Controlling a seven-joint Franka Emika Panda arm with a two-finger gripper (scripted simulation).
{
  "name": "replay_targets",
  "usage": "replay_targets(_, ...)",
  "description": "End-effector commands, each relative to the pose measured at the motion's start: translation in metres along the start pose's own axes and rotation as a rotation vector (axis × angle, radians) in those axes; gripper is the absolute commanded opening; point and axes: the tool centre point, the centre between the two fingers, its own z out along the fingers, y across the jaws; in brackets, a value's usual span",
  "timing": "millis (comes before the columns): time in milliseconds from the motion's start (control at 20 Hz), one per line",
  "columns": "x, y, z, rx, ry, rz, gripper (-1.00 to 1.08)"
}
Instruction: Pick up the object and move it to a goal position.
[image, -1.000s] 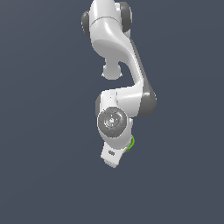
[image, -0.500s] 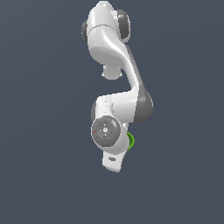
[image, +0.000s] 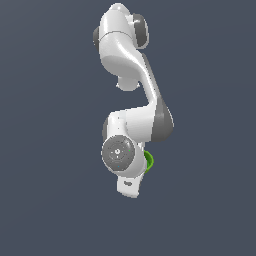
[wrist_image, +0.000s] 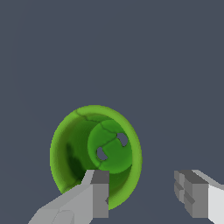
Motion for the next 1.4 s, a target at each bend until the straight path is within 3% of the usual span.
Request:
replay_targets(0,0.0,0.0,0.001,0.0,0.0,0.0,0.28)
replay_targets(600,0.0,-0.001,0.03,0.001,0.001,-0.004,0.28)
replay_targets(650,0.0,-0.001,0.03,0.001,0.001,-0.004,-1.0)
replay_targets(1350,0.0,-0.002,0.03,0.001,0.001,-0.004,-1.0)
